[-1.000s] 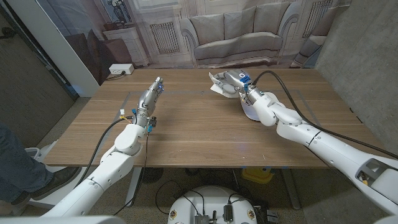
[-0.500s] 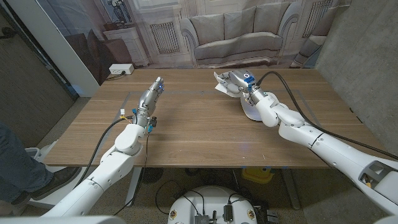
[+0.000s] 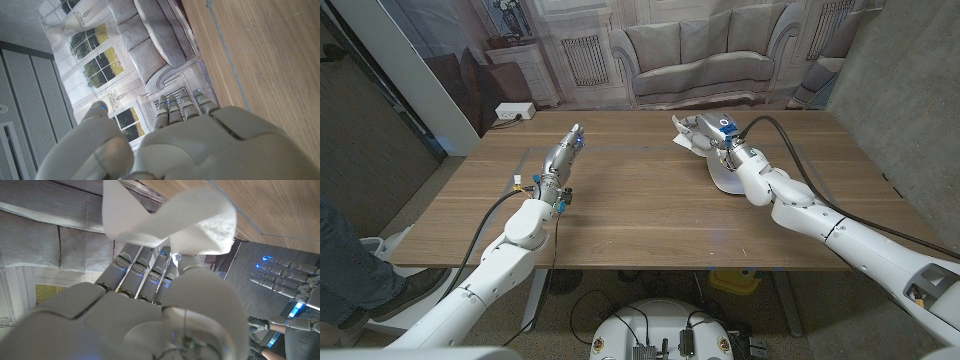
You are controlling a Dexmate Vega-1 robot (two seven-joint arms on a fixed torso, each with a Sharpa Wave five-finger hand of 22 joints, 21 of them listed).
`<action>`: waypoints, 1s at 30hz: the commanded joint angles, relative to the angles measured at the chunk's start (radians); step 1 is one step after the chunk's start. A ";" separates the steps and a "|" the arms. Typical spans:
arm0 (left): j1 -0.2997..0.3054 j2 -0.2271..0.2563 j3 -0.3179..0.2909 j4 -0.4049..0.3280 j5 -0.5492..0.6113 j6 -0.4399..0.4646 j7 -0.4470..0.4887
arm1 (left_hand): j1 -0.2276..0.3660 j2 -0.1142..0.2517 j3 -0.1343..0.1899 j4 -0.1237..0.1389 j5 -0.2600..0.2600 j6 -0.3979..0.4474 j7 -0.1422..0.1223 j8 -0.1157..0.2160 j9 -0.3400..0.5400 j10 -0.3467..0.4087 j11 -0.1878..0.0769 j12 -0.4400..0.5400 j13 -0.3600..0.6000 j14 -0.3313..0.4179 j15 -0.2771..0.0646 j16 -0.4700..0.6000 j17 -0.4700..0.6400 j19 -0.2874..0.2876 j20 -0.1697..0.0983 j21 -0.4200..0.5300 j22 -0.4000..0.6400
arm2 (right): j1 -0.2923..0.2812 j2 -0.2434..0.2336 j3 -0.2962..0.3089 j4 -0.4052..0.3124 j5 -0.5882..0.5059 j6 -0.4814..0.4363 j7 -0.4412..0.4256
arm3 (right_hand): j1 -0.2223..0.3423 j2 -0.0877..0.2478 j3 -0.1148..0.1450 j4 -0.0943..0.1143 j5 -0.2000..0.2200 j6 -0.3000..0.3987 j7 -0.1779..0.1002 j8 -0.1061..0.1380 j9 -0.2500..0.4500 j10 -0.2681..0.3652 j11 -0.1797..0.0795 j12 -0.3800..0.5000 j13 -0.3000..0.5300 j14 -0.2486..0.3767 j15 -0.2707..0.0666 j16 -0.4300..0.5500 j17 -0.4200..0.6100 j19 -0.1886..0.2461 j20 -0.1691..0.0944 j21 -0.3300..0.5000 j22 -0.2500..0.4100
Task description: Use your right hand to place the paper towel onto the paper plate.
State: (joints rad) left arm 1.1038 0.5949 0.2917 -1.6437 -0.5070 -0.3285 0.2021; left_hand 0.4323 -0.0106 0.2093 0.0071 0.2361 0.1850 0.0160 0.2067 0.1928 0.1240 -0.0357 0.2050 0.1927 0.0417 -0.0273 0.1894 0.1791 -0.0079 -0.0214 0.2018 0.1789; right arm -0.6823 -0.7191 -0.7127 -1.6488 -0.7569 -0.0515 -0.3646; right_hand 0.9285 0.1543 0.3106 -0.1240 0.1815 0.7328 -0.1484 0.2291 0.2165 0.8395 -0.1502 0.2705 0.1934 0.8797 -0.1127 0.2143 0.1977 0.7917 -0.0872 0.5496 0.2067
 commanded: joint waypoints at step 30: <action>-0.037 -0.010 0.018 0.031 -0.002 0.007 -0.017 | 0.006 0.007 -0.007 0.003 -0.007 0.013 0.002 0.002 0.003 0.007 -0.003 0.002 0.003 0.007 0.002 0.000 0.004 0.001 0.002 0.002 0.004 | -0.072 -0.041 0.051 -0.053 0.037 -0.179 0.000 | 0.006 -0.002 -0.001 0.004 -0.004 0.013 0.000 -0.007 0.003 0.010 -0.004 -0.014 0.003 0.005 -0.119 -0.003 0.003 -0.010 -0.124 0.011 0.003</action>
State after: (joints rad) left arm 1.0795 0.5886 0.3041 -1.6254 -0.5073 -0.3236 0.1915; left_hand 0.4364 -0.0066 0.2053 0.0114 0.2361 0.1941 0.0180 0.2067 0.1929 0.1259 -0.0376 0.2050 0.1927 0.0417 -0.0273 0.1894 0.1791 -0.0079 -0.0214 0.2018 0.1789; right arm -0.7436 -0.7557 -0.6715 -1.7017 -0.7319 -0.1949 -0.3606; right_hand 0.9284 0.1542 0.3106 -0.1241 0.1815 0.7327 -0.1484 0.2257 0.2163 0.8429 -0.1538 0.2588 0.1933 0.8797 -0.1127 0.2144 0.1977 0.7893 -0.0886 0.5554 0.2066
